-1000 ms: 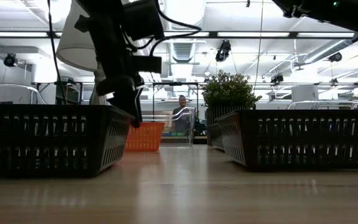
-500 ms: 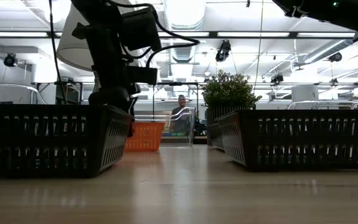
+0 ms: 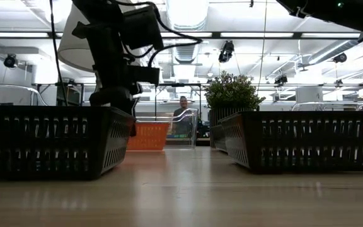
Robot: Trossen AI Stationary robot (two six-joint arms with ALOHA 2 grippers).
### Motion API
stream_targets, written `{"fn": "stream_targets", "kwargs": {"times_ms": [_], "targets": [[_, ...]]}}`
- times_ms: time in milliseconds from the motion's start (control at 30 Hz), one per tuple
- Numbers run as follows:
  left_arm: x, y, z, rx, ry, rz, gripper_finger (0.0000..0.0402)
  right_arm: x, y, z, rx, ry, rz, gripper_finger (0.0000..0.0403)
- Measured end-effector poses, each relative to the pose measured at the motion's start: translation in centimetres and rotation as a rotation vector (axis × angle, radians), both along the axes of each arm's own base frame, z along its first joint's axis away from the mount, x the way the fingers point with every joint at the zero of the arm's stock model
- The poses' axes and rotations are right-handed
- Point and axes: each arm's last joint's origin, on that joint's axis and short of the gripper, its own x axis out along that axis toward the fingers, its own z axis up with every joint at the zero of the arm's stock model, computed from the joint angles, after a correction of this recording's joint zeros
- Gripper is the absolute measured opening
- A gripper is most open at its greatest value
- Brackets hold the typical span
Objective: Stack baskets by color
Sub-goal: Stack the top orange bin on the bottom orange bin
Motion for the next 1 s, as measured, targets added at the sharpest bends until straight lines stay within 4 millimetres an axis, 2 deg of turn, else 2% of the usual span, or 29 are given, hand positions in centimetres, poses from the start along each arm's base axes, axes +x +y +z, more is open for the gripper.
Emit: {"fn": "stream_targets", "kwargs": {"times_ms": [200, 367, 700, 867, 1000], "targets": [[0.1, -1.8, 2.2, 0.061, -0.083, -0.032, 0.0, 0.0, 0.0, 0.0, 0.0, 0.0, 0.0, 0.0009], [0.9, -3.7, 4.9, 0.124, -0.181, -0.056, 0.0, 0.0, 0.0, 0.0, -0.017, 0.0, -0.007, 0.0009], [2.4, -8.1, 11.4, 0.076, -0.403, -0.149, 0.0, 0.0, 0.0, 0.1, -0.069, -0.003, -0.03, 0.0009], [2.3, -10.1, 13.9, 0.032, -0.49, -0.17, 0.0, -0.1, 0.0, 0.3, -0.101, -0.027, -0.045, 0.0009], [2.1, -11.5, 15.4, -0.063, -0.563, -0.107, 0.0, -0.2, 0.0, 0.5, -0.13, -0.05, -0.06, 0.0009]]}}
